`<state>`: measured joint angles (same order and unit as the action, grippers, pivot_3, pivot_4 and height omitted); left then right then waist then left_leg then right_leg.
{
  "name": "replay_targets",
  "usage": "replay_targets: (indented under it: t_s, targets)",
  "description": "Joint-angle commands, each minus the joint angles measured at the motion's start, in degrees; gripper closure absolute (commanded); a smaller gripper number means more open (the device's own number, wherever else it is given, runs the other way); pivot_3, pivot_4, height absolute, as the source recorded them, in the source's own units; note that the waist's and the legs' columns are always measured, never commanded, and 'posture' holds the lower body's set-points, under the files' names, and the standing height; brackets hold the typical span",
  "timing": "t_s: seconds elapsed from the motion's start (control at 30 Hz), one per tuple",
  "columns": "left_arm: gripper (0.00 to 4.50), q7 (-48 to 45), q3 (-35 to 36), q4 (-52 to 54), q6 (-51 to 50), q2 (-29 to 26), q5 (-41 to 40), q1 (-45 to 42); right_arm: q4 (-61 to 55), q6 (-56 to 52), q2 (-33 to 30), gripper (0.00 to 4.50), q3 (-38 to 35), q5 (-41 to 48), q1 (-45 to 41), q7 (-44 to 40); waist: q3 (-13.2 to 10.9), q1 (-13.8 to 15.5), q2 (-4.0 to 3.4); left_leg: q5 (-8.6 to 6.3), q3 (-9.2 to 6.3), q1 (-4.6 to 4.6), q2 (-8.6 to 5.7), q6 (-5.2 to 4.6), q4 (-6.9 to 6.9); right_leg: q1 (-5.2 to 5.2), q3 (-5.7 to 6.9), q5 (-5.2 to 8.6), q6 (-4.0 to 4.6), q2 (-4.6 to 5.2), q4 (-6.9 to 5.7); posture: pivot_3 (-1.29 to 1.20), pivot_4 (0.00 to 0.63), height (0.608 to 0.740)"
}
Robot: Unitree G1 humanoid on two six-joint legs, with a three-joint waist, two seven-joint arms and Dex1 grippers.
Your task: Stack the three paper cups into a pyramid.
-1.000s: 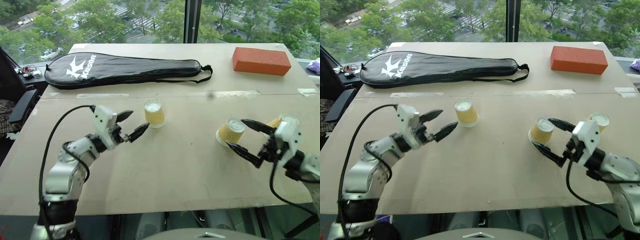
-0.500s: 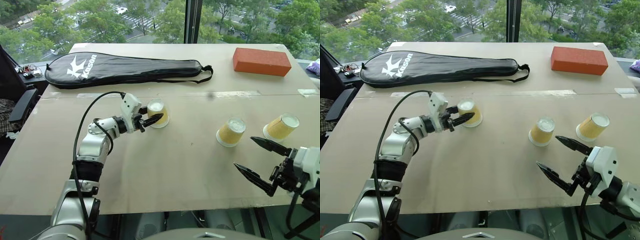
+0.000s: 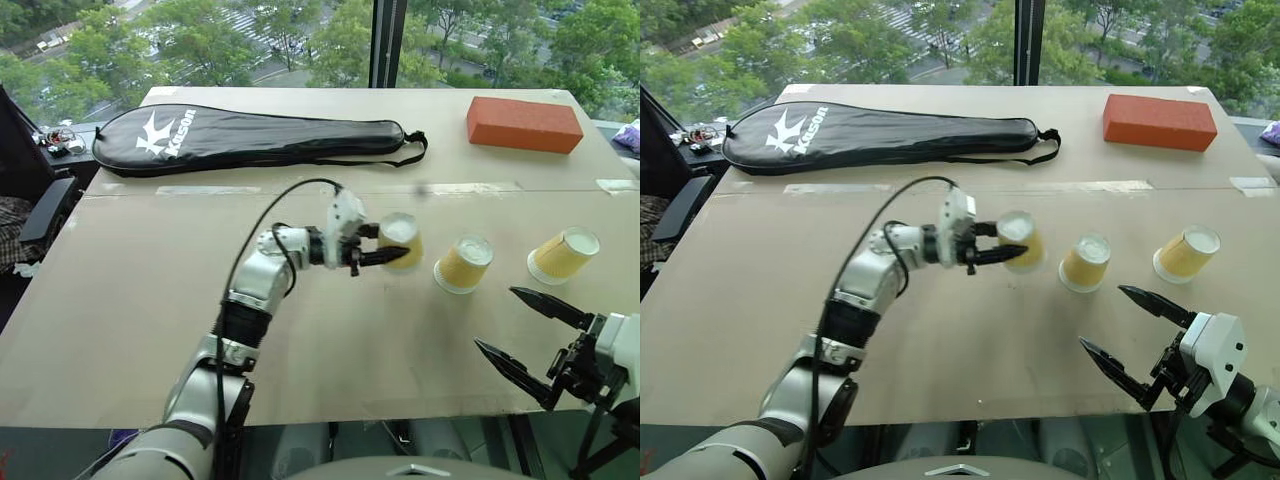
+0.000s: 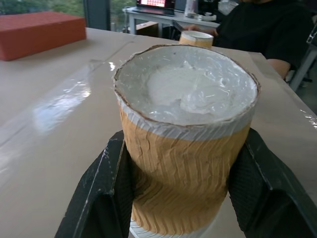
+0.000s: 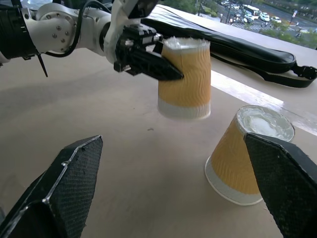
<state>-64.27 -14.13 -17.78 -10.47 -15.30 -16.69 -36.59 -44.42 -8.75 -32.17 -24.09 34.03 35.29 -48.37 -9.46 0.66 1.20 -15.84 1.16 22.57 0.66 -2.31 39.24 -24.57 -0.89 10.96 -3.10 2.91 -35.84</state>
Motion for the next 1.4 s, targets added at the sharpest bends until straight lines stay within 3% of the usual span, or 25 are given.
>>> replay_targets:
  t_s: [0.03,0.43,0.63,0.9,1.1,1.27,1.4]
  targets:
    - [2.40,-0.7,-0.4,-0.2,1.6,0.9,1.1,-1.2,-1.8,1.7,0.6,0.00,-2.7,-0.2,1.4,0.9,0.0,0.0,0.00,0.00,-0.01,0.00,0.02,0.00,0.00,0.00,0.02,0.01,0.00,-0.01,0.00,0.00,0.150,0.740]
    - [2.40,-1.5,-2.6,-4.4,4.8,4.6,4.3,-0.9,-1.4,4.1,3.2,0.00,-3.1,-3.7,3.0,4.0,0.0,0.1,-0.02,0.00,-0.10,0.02,0.00,-0.01,0.01,0.00,0.01,0.04,-0.03,0.02,0.00,0.00,0.150,0.740]
    - [0.03,-1.3,-1.7,-2.3,5.4,4.2,4.3,-0.1,-1.6,2.8,4.2,0.00,-3.3,-4.9,2.0,8.0,0.0,0.1,-0.02,0.00,-0.10,0.02,0.00,-0.01,0.02,0.00,0.00,0.03,-0.03,0.03,0.00,0.00,0.150,0.740]
    - [0.03,-3.9,2.8,12.3,-3.2,-3.5,-2.5,5.7,0.6,-1.8,6.3,0.00,-6.2,-8.4,-4.2,20.5,0.1,0.2,-0.19,0.00,-0.08,-0.02,0.05,-0.01,0.01,-0.01,-0.03,0.00,0.02,0.02,-0.02,0.00,0.150,0.740]
    - [0.03,-6.9,6.6,26.2,-11.9,-12.0,-11.2,13.3,6.4,-9.0,5.5,0.00,-5.5,-13.0,-14.8,30.1,0.2,-0.1,-0.28,0.00,-0.03,-0.03,0.07,-0.01,0.01,-0.03,-0.07,0.01,0.03,0.04,-0.03,0.00,0.150,0.740]
    - [0.03,-4.4,9.7,39.4,-19.0,-15.0,-20.1,19.3,14.6,-15.5,3.6,0.00,-5.1,-14.4,-24.3,33.9,0.2,0.1,-0.32,0.00,-0.03,-0.02,0.05,-0.01,0.00,-0.02,-0.06,0.01,0.04,0.08,-0.03,0.00,0.150,0.740]
    - [0.03,-0.4,11.3,44.2,-21.1,-15.4,-22.7,21.5,19.2,-19.7,2.6,0.00,-4.2,-14.5,-30.1,34.8,0.2,0.0,-0.38,0.00,-0.02,-0.04,0.01,-0.01,0.00,-0.02,-0.08,0.01,0.04,0.08,-0.03,0.00,0.150,0.740]
